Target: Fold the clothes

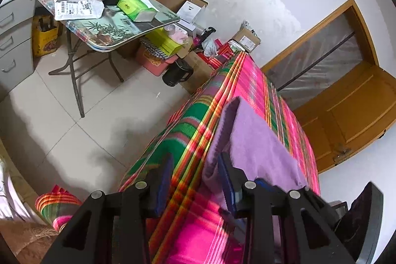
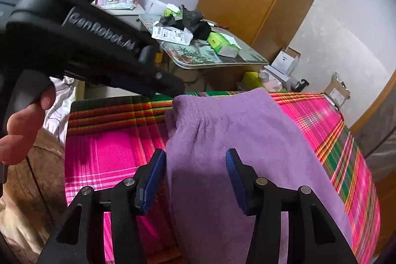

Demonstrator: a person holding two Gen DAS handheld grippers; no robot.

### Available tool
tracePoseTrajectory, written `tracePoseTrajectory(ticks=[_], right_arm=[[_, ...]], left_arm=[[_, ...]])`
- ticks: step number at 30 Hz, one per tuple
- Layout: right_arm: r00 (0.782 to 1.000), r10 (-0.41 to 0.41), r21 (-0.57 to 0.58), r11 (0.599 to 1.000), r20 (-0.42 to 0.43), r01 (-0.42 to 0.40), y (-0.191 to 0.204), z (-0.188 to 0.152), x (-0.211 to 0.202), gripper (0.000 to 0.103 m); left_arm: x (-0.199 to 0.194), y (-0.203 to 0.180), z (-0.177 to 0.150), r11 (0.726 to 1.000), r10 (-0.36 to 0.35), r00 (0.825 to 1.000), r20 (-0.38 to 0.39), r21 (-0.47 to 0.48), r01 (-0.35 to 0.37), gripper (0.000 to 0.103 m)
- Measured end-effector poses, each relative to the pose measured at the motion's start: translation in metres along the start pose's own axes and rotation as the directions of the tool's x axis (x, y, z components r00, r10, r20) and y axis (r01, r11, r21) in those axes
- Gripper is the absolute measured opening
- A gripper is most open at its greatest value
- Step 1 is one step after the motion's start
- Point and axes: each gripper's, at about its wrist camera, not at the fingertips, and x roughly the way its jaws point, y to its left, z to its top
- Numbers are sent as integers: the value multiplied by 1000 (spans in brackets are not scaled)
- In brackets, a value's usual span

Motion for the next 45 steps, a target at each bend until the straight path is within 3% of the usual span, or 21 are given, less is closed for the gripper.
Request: tracePoseTrajectory(ticks=[3,4,5,8,15,20,24,26,31,35,45], right_arm=[[1000,-11,-5,1000,-3,11,0,0,1,36],[1000,-20,-4,1000,-1,20,0,0,1,22],[1000,-27,-2,1000,2,27,-1,0,1,16],[999,-36,-4,999,15,36,-2,-1,-1,10],[996,-65,13,998,63,65,-4,-3,-12,8],[994,-67,41,997,90,63,-10,-4,-17,8],[992,-66,55,997,104,60,-13,-6,-21,8],[992,-65,59,997,109,59,-14,-6,-22,8],[991,-72,51,997,116,66,-12,-8,-24,8],[990,-69,46,997,119,64,-8,-10,-28,8],[991,-56,57,997,120,50,-8,-13,-31,8]], left_arm=[[2,-3,3,1000,-17,1000,-7,-2,17,37],[3,-3,4,1000,-18,1000,-8,-1,18,37],[4,-4,5,1000,-19,1000,-9,1,19,37],[5,-4,9,1000,-18,1000,-14,-5,18,37],[14,0,17,997,-69,996,-61,-38,67,37],[18,7,25,972,-207,973,-98,-131,193,39],[28,7,31,957,-257,953,-158,-176,229,43],[35,4,33,954,-273,942,-193,-184,238,43],[45,3,38,959,-248,942,-224,-194,207,43],[56,1,39,950,-275,924,-264,-226,218,43],[83,-13,51,944,-296,901,-316,-241,225,43]])
